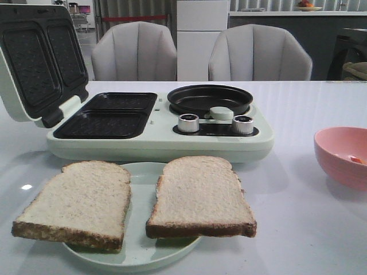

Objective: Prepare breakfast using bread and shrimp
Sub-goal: 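Move the left gripper toward the bread slice nearest it on the plate, then grasp the bread slice edge with the left gripper and lift it, then carry the bread to the waffle plate and release it with the left gripper, then withdraw the left gripper from the sandwich maker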

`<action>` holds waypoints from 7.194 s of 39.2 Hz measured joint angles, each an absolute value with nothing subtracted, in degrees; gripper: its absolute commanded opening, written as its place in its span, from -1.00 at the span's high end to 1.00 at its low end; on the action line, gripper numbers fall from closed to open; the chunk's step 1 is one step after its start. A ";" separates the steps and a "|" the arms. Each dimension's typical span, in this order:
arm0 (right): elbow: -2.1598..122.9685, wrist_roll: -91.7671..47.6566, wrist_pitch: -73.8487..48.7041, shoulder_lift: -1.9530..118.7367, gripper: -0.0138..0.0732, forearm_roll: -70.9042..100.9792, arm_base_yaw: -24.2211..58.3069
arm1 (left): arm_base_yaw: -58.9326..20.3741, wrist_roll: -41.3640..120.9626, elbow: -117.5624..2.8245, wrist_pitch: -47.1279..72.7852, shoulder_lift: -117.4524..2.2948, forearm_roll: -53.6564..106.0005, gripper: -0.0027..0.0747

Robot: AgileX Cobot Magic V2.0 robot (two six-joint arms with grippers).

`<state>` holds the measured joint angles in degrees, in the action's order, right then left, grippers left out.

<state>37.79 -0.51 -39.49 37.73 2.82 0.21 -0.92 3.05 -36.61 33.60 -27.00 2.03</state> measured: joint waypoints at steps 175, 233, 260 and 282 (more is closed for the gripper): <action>37.79 -0.51 -40.01 41.33 -0.55 2.82 0.21 | -21.40 -41.75 -82.52 13.49 -117.66 -103.99 0.24; 37.79 -0.51 -40.01 41.33 -0.55 2.82 0.21 | -43.56 -54.07 -49.45 26.94 -76.88 -92.17 -0.34; 37.79 -0.51 -39.35 41.45 -0.55 8.13 0.21 | -46.94 -6.64 -43.69 49.16 -52.85 -11.43 -0.34; 37.79 -18.57 -44.54 66.80 -0.55 39.66 9.44 | -46.94 -6.22 -40.83 50.36 -37.47 -0.48 -0.34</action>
<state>37.79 -18.57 -44.54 66.80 39.66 9.44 -46.94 -6.22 -40.83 50.36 -37.47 -0.48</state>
